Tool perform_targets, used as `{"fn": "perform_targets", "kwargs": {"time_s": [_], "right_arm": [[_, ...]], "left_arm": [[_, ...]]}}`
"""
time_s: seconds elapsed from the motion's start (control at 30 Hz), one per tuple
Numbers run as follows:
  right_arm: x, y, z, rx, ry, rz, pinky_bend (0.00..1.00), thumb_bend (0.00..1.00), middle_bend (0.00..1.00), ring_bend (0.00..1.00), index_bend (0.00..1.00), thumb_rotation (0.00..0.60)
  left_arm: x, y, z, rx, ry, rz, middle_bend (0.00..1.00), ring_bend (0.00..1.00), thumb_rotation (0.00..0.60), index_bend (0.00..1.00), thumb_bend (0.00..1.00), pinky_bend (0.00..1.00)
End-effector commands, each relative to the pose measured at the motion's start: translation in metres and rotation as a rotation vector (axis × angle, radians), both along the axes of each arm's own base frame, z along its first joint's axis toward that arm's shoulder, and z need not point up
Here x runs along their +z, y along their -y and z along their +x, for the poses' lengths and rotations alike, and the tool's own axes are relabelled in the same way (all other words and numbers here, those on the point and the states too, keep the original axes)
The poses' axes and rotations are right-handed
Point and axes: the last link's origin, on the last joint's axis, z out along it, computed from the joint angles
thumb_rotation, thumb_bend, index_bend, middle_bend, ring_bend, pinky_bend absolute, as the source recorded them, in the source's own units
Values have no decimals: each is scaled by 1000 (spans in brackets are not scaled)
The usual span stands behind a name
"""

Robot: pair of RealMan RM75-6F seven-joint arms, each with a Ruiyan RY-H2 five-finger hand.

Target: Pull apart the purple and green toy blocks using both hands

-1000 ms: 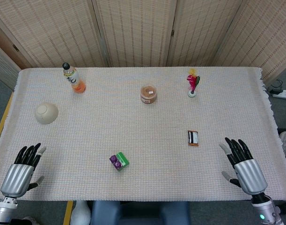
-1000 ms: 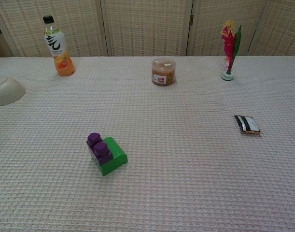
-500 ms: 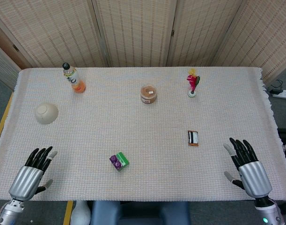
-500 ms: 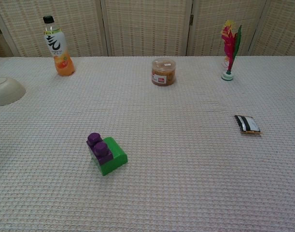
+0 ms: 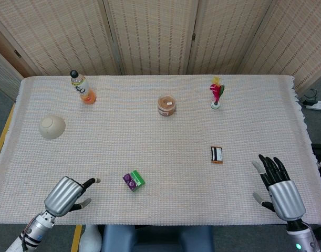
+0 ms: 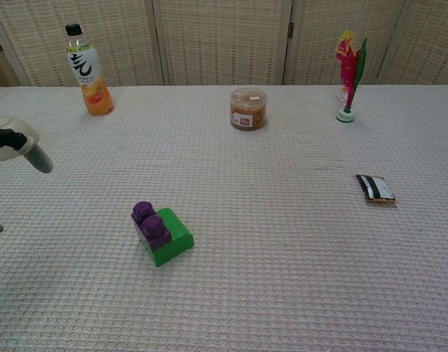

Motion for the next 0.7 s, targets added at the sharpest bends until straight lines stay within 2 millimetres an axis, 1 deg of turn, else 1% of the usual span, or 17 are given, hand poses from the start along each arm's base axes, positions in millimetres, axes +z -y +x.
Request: {"fn": "perform_targets", "kwargs": {"time_s": [0.03,0.17,0.3,0.4,0.53,0.7], "right_arm": [[-1,1,0,-3,-2,0,0,239,0,0,0,600],[-3,3,-1,-11,-9,6,0,239,0,0,0,600],[-5,4,-1,-21,-12,17,0,238,0,0,0,600],[-6,5,-1,-25,-10,23,0,240,0,0,0,600],[-5,5,-1,-27,-3,32,0,239,0,0,0,600],[-2,5,-2,-30,6,43,0,239,0,0,0,600]], "left_arm": [[-8,-13,18,51,-8,-55,1000,1000,600,322,282,1000],[-12,-18,26,113,45,-46,1000,1000,600,307,306,1000],[-20,-19,36,108,52,-64,1000,1000,600,303,326,1000],[-33,-17,45,70,23,-85,1000,1000,600,311,351,1000],[-52,-16,56,26,-24,-69,1000,1000,600,323,394,1000],[-75,-21,70,26,-28,-78,1000,1000,600,351,405,1000]]}}
